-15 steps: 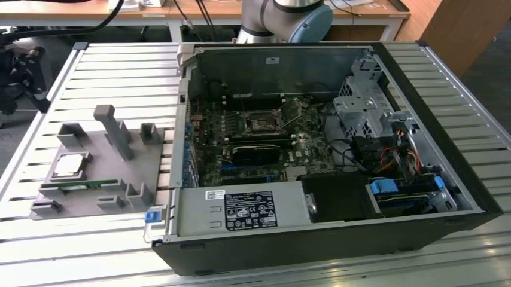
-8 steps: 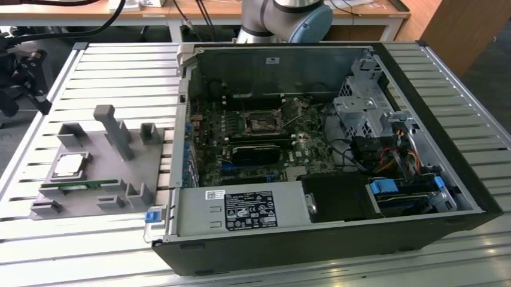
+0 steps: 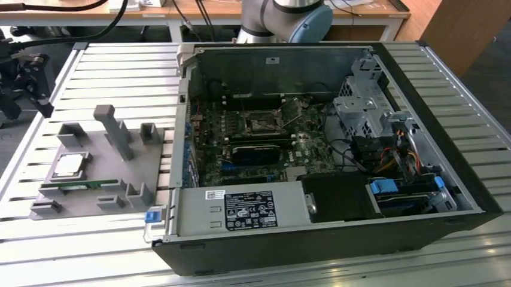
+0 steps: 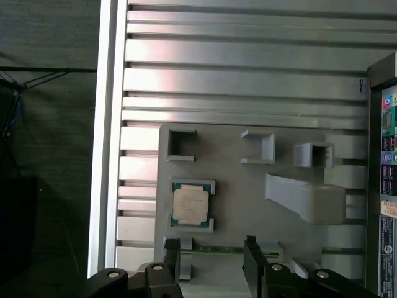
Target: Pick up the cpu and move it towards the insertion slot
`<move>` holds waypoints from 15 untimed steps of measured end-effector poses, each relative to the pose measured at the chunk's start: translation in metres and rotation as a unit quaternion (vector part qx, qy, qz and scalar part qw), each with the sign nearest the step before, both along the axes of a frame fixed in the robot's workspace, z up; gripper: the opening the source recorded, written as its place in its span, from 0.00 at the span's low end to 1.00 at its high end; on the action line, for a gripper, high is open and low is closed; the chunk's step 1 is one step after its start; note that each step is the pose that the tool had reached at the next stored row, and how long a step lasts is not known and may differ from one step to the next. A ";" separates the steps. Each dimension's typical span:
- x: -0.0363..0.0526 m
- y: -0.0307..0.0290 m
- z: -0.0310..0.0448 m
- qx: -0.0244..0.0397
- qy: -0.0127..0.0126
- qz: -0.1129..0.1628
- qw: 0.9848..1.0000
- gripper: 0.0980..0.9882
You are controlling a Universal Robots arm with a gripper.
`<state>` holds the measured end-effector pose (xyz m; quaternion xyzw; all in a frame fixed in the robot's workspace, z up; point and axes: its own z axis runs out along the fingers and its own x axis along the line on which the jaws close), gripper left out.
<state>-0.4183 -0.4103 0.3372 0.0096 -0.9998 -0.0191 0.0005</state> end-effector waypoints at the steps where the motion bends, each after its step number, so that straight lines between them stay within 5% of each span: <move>1: 0.0000 0.0000 -0.0008 0.000 0.000 0.000 1.000 0.48; 15: -0.0002 -0.0024 -0.0117 0.000 0.000 0.000 1.000 0.48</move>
